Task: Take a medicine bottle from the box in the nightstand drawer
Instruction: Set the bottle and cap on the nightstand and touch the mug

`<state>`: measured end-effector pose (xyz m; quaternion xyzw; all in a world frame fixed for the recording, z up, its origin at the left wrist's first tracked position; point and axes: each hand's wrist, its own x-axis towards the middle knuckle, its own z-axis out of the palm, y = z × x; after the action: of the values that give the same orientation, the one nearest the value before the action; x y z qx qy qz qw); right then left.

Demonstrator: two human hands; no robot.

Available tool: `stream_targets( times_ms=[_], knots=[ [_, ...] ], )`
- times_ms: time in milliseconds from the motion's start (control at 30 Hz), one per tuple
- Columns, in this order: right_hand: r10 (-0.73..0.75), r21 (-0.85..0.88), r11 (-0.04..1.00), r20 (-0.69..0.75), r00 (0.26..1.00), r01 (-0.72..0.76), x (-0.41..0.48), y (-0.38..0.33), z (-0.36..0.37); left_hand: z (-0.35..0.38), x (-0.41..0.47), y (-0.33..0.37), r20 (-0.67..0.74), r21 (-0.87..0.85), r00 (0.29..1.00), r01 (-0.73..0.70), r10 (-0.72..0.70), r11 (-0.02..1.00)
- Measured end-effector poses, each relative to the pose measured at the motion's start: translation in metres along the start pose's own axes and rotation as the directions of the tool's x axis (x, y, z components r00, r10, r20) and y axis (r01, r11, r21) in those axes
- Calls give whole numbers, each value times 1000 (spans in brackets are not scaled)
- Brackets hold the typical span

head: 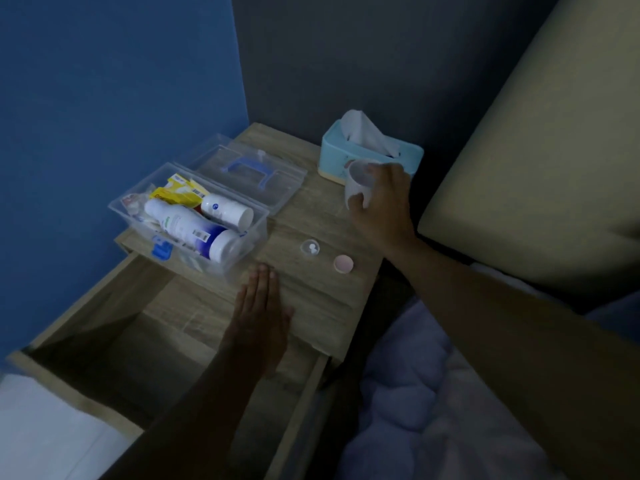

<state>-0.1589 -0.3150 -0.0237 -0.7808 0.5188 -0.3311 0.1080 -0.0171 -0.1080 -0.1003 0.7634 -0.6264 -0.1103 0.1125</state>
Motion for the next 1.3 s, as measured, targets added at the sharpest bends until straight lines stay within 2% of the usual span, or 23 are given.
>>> stream_targets(
  times_ms=[133, 200, 267, 467, 600, 767, 900, 1300],
  knots=[
    [272, -164, 953, 79, 959, -256, 41, 8, 5, 2, -1, 0, -32, 24, 999, -14, 15, 1000],
    [380, -152, 920, 132, 916, -360, 50, 10, 10, 3, -1, 0, -42, 40, 999, -18, 20, 999],
    [421, -100, 907, 162, 892, -410, 54, 12, 15, 4, -1, -2, -26, 45, 1000, -2, 3, 999],
    [400, -59, 916, 210, 892, -397, 57, 12, 6, 4, 0, 0, 15, 41, 1000, 20, -21, 999],
    [289, -39, 957, 217, 932, -287, 38, -2, -2, 6, -1, -1, 31, 102, 999, 17, -20, 995],
    [191, -4, 980, 262, 946, -197, 15, -16, -7, 7, 0, -3, 33, 58, 999, 26, -28, 998],
    [175, -22, 984, 314, 933, -177, 5, -23, -8, 10, 1, -5, 43, 77, 998, 33, -37, 996],
    [187, -29, 982, 310, 932, -187, -1, -21, -11, 11, 2, -7, 58, 96, 997, 42, -48, 994]
  ],
)
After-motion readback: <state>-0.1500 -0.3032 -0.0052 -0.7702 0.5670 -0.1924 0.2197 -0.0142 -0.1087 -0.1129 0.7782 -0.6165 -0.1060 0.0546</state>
